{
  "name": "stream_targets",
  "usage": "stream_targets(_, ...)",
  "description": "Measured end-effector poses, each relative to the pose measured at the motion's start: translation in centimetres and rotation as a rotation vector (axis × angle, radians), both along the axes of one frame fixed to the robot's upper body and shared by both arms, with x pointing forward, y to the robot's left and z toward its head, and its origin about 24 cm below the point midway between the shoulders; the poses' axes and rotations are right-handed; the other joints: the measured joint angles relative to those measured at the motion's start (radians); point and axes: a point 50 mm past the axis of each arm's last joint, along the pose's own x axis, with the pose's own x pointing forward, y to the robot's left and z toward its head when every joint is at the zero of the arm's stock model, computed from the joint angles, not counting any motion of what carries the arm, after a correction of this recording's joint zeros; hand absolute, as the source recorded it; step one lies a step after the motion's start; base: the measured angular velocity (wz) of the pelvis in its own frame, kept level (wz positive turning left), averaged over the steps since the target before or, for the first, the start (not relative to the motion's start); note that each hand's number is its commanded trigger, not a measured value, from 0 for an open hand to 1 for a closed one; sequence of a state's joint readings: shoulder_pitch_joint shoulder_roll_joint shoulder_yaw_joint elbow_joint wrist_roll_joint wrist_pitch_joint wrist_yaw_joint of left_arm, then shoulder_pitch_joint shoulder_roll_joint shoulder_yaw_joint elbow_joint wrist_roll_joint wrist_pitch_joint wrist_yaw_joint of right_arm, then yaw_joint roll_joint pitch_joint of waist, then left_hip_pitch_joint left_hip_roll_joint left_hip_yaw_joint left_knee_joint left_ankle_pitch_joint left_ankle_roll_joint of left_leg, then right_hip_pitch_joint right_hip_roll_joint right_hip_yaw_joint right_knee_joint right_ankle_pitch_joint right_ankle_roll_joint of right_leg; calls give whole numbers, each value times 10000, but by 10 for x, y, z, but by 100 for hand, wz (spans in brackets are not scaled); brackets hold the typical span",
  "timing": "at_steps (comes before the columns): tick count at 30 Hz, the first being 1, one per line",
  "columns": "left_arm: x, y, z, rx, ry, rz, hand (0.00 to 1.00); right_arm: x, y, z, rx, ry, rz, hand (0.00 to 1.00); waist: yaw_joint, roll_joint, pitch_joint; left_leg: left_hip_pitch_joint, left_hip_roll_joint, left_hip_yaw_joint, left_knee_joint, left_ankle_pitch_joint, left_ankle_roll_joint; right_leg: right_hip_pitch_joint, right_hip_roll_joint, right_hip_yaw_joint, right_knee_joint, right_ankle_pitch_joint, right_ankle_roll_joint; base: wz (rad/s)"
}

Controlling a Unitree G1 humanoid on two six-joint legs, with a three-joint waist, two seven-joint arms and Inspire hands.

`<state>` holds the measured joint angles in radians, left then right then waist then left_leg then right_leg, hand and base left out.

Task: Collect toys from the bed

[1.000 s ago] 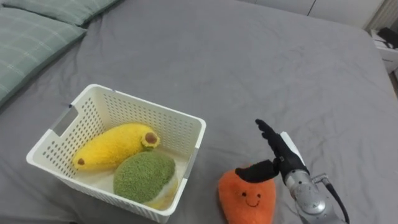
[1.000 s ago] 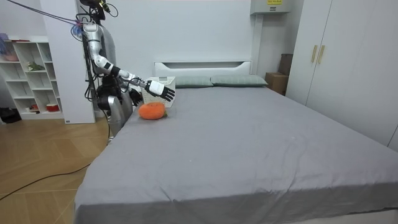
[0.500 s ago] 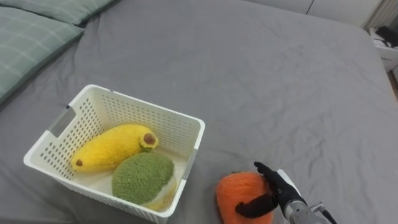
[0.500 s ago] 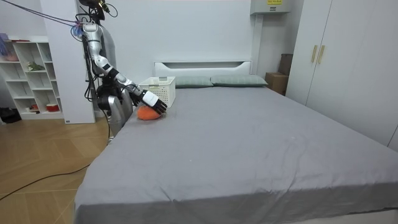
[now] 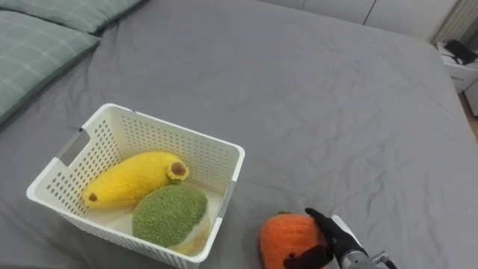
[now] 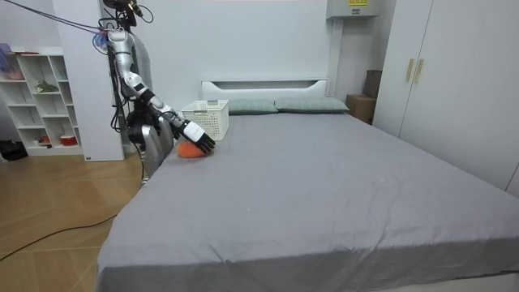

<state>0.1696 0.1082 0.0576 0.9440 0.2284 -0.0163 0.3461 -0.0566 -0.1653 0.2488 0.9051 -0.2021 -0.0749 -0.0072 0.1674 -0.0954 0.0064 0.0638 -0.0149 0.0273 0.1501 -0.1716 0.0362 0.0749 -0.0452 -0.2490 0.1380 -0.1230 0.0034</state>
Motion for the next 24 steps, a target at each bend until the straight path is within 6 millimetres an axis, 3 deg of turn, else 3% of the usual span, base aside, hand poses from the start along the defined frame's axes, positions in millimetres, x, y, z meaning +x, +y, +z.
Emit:
stream_targets(1,0,0,0,4,0,-1,0,0,0,0,-7,0,-8,100,0,2,1,0,0,-3,-2,-1,0,0,2,-2,-1,0,0,0)
stream_targets(24,-3,-1,-1,-89,-54,-69,0,-9,-4,-9,-269,435,-323,100,-2,94,60,2,4,-31,-7,-82,-4,54,22,-25,-27,1,-1,0)
